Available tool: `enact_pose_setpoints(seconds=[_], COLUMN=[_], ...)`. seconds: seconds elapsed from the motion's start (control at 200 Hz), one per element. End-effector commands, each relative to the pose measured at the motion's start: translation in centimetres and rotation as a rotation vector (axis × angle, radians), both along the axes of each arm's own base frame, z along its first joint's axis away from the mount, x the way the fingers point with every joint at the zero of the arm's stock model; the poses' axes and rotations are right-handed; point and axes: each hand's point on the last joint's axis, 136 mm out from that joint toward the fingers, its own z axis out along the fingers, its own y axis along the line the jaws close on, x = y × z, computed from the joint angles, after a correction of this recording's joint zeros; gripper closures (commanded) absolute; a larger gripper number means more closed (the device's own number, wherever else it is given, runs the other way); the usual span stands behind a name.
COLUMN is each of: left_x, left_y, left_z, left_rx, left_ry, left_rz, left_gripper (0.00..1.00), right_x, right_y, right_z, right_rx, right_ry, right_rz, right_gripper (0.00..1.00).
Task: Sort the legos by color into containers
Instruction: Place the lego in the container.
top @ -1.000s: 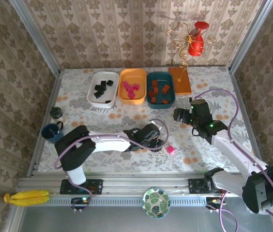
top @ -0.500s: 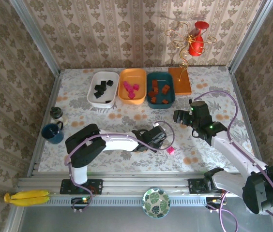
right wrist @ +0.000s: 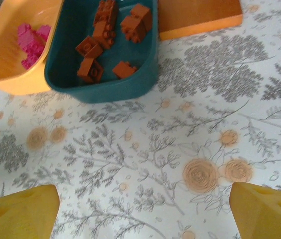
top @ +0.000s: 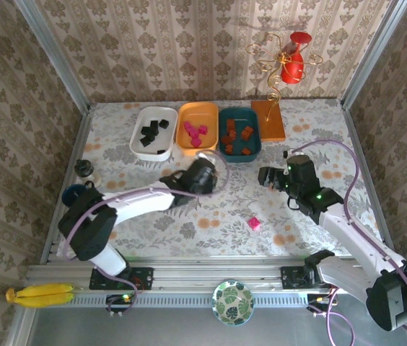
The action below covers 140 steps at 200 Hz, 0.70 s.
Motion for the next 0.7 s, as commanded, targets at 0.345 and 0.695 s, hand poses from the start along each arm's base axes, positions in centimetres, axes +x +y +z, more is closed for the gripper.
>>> enact_pose_setpoints(seconds=[0.345,0.695], left_x=[17.6,26.3], left_y=[3.4,1.6], left_z=[2.5,1.7], left_rx=[-0.070,-0.016], left_ry=[-0.041,-0.008], left_rz=[0.125,0.101], left_gripper=[0.67,0.54], right_x=[-4.0,-7.7], right_y=[3.7,5.1], right_z=[-3.7,-8.1], right_rx=[-0.039,-0.101], right_ry=[0.152,0.322], right_rz=[0.102,0.129], right_gripper=[0.10,0.10])
